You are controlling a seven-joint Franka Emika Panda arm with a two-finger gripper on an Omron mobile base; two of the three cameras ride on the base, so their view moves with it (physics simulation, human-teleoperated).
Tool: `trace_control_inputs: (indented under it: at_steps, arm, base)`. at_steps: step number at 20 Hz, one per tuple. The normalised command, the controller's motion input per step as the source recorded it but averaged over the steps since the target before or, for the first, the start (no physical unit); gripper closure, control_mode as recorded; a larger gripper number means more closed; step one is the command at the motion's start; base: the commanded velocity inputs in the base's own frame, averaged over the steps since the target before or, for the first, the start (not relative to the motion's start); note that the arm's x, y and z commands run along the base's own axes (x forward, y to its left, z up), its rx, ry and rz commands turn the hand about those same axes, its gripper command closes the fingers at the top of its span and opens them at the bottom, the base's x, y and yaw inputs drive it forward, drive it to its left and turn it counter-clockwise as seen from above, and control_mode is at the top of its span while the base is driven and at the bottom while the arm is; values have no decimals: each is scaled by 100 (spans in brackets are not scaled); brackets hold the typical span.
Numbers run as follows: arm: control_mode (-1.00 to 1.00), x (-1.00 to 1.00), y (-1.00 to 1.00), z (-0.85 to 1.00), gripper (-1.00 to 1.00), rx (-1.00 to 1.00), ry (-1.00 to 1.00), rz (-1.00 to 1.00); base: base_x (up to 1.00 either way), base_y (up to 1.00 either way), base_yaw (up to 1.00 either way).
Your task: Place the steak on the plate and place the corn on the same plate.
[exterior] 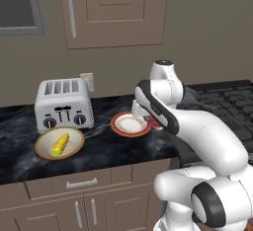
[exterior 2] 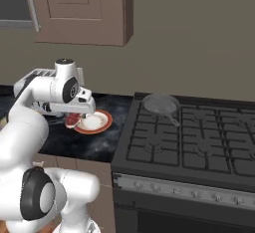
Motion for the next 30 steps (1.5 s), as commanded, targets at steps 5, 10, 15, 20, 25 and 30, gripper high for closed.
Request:
trace_control_inputs:
  at_steps: [5, 10, 15, 20, 25, 30]
  arm:
    - [100, 0, 0, 0, 100, 0, 0, 0]
    - [-100, 30, 2, 0, 100, 0, 0, 2]
    - [-100, 49, 0, 0, 100, 0, 0, 5]
    - [-100, 36, 0, -4, 100, 0, 0, 7]
    - [-100, 31, 0, -6, 100, 0, 0, 8]
    - [-100, 29, 0, -14, 100, 0, 0, 7]
  base:
    - [61, 4, 4]
    - [21, 3, 2]
    - [0, 0, 0]
    - [0, 0, 0]
    - [0, 0, 0]
    - [0, 0, 0]
